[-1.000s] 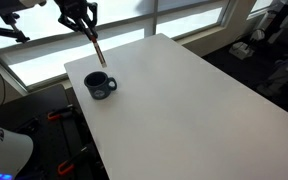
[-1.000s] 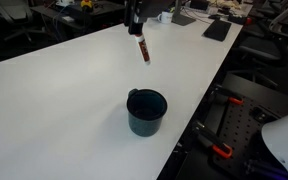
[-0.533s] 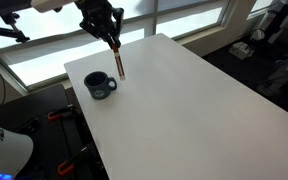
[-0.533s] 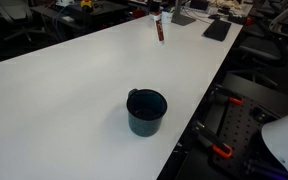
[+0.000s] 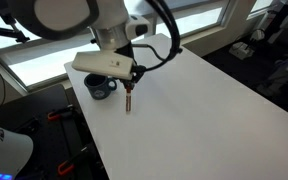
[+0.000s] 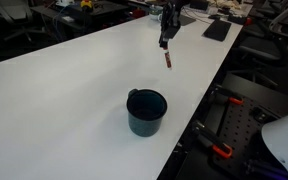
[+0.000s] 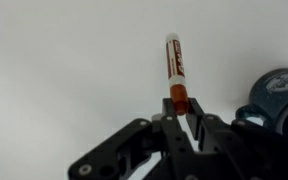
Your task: Remove the marker from the cup
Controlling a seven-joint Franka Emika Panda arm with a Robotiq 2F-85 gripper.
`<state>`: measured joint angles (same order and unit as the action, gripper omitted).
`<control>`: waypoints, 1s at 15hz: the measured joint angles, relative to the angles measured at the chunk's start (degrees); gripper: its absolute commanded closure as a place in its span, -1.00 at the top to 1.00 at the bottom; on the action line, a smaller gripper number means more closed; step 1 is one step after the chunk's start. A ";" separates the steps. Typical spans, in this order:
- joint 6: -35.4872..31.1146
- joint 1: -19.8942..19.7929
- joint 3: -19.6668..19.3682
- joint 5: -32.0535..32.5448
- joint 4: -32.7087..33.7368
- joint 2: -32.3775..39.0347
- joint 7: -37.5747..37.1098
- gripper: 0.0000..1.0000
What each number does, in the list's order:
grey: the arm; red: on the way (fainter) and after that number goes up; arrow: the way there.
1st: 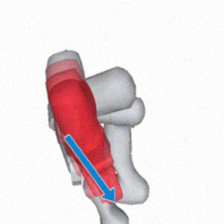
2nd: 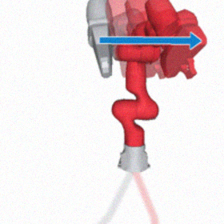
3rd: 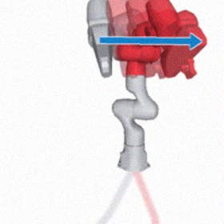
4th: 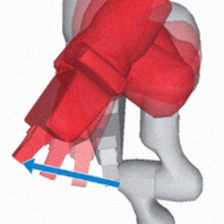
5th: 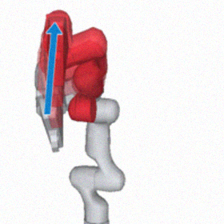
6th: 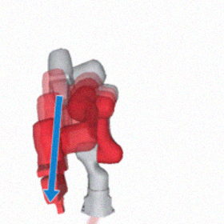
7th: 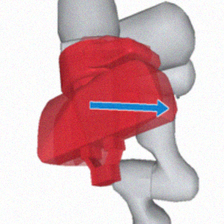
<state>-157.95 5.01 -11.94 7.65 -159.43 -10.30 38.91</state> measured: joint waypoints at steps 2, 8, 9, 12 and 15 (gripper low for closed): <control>-1.64 2.66 -2.37 -10.40 0.60 6.03 9.04 -0.91; -0.11 4.67 -2.64 -37.75 5.99 18.89 33.82 -0.91; 0.07 4.03 -2.37 -39.99 7.05 20.87 36.41 -0.91; 0.09 1.52 -1.58 -44.52 10.07 26.71 42.11 0.03; 0.08 -1.38 -0.30 -46.91 12.72 31.70 46.32 0.47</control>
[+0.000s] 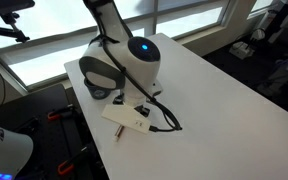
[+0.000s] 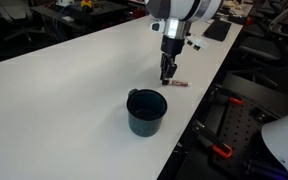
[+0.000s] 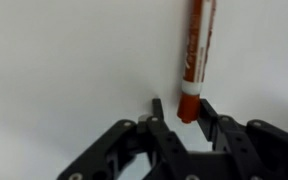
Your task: Remove the marker from the cup
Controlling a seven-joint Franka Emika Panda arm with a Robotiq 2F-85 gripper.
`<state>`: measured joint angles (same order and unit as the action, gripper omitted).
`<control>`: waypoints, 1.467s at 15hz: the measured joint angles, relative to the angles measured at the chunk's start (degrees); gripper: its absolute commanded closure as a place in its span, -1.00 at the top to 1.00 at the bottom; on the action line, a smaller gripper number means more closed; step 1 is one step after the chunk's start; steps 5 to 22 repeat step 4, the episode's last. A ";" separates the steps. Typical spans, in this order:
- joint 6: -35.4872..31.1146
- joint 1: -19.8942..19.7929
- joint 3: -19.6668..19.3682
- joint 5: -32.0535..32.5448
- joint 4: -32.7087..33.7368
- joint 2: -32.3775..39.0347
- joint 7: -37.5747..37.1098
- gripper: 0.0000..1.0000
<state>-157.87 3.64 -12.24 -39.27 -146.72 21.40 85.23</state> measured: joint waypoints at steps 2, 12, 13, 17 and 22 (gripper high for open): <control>0.01 -1.73 0.87 -0.63 1.56 2.49 1.79 0.77; 0.03 -3.07 1.74 -0.77 2.69 3.91 2.99 1.00; 0.03 -3.07 1.74 -0.77 2.69 3.91 2.99 1.00; 0.03 -3.07 1.74 -0.77 2.69 3.91 2.99 1.00; 0.03 -3.07 1.74 -0.77 2.69 3.91 2.99 1.00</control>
